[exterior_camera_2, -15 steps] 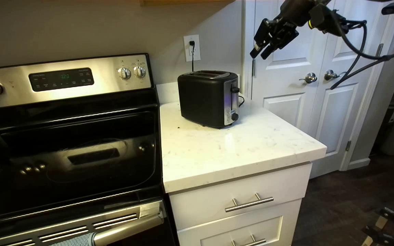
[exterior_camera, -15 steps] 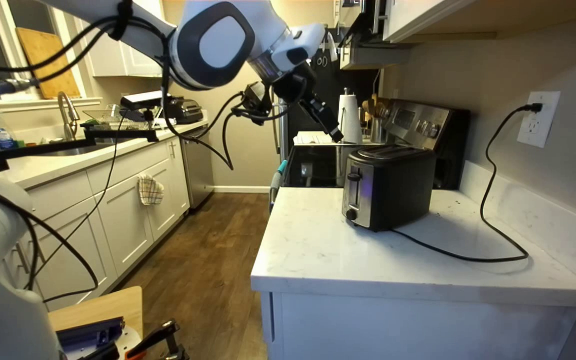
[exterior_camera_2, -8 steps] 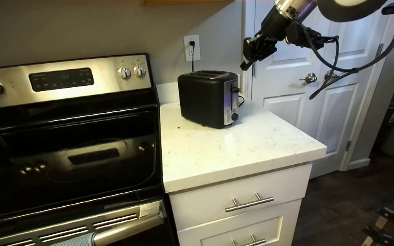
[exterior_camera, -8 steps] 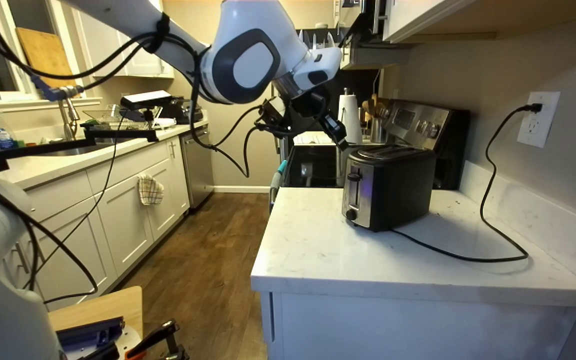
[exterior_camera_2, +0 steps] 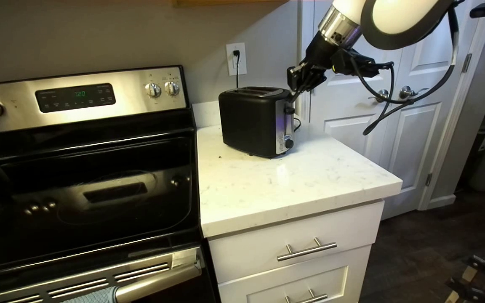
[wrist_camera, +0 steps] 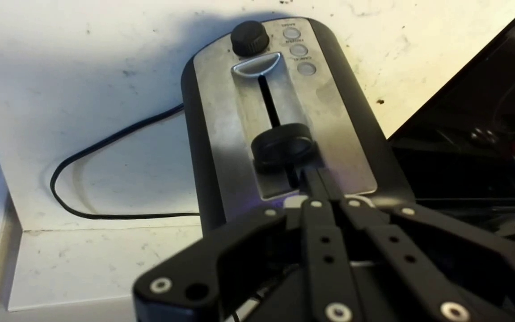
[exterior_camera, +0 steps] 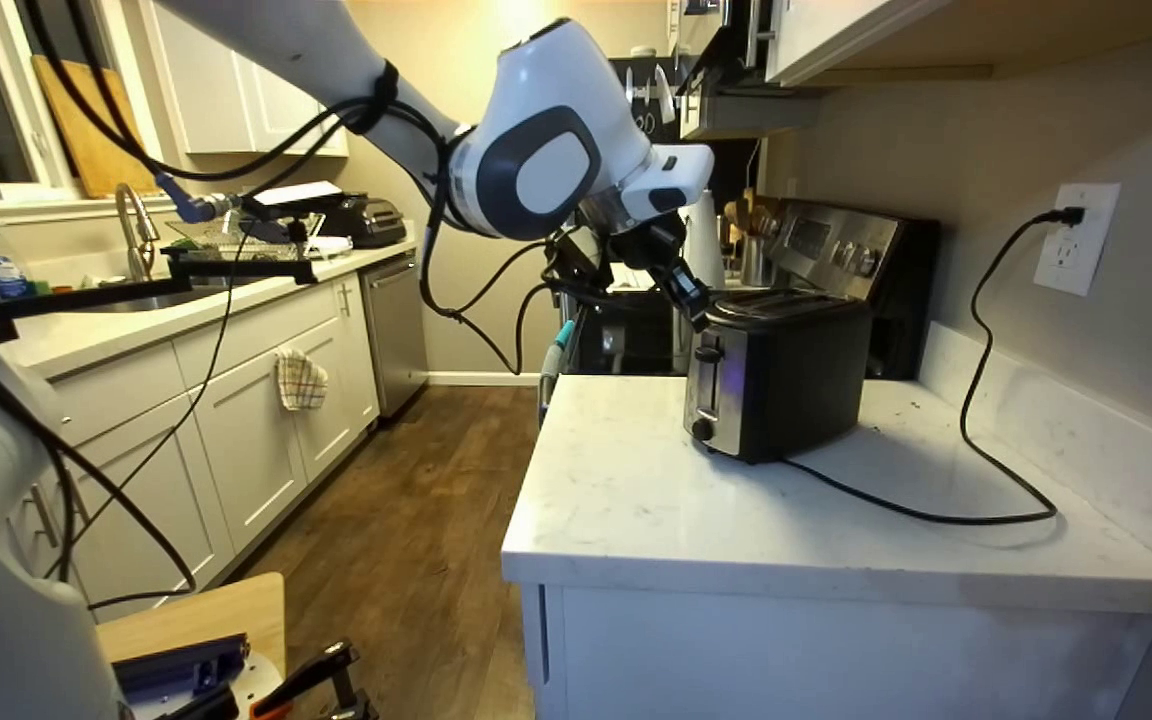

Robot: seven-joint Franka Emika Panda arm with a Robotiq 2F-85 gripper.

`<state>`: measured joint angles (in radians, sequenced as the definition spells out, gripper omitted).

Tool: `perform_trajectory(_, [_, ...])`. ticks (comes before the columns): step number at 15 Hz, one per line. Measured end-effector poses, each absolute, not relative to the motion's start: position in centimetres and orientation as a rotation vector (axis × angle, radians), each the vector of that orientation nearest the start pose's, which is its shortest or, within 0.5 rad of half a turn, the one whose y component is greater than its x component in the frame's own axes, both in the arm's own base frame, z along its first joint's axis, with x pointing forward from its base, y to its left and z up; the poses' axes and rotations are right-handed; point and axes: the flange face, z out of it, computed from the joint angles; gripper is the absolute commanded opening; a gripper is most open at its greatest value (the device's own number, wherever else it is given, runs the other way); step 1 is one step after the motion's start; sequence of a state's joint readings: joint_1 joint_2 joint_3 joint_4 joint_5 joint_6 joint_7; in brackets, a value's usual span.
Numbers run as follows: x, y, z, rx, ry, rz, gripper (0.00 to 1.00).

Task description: Push down the black knob on side of the toaster

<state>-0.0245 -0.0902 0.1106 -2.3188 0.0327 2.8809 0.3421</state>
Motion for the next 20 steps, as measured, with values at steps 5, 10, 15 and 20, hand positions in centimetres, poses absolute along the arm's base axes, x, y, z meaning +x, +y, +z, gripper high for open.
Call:
perform_trajectory(5, [54.4,4.6,44.4,-2.828,0.403,-0.913,0.00])
perform_trajectory(10, [54.6,4.4,44.1,-2.827,0.409,-0.912,0.00])
perform_trajectory(15, [55.2,4.3,42.7,-2.816,0.412,-0.929,0.00])
perform_trajectory(20, [55.3,4.2,42.0,-2.803,0.412,-0.953,0.00])
